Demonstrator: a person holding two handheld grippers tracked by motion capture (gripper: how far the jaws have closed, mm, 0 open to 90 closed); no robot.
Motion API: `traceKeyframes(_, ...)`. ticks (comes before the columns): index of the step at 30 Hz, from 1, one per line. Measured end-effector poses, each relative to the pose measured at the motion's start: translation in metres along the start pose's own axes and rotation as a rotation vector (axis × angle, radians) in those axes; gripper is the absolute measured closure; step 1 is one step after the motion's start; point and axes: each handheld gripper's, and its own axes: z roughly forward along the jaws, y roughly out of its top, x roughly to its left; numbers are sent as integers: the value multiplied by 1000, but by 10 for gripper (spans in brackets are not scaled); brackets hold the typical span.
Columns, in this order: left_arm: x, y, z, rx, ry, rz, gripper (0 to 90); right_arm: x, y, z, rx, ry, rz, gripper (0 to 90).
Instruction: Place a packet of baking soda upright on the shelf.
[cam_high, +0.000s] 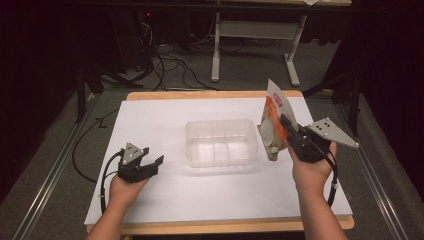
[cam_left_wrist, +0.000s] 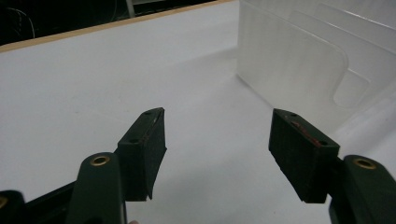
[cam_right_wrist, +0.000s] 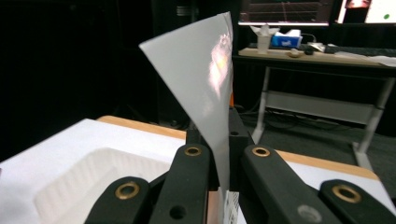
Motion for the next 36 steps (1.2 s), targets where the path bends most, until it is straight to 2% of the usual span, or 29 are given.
traceKeyframes(7, 1, 0, -1, -6, 2, 1, 369, 23, 10, 15, -18, 54, -6, 900)
traceKeyframes(14, 2, 0, -2, -10, 3, 1, 369, 47, 12, 32, -21, 100, -14, 900)
traceKeyframes(36, 2, 0, -1, -10, -6, 0, 368, 93, 6, 74, 2, 177, -29, 900)
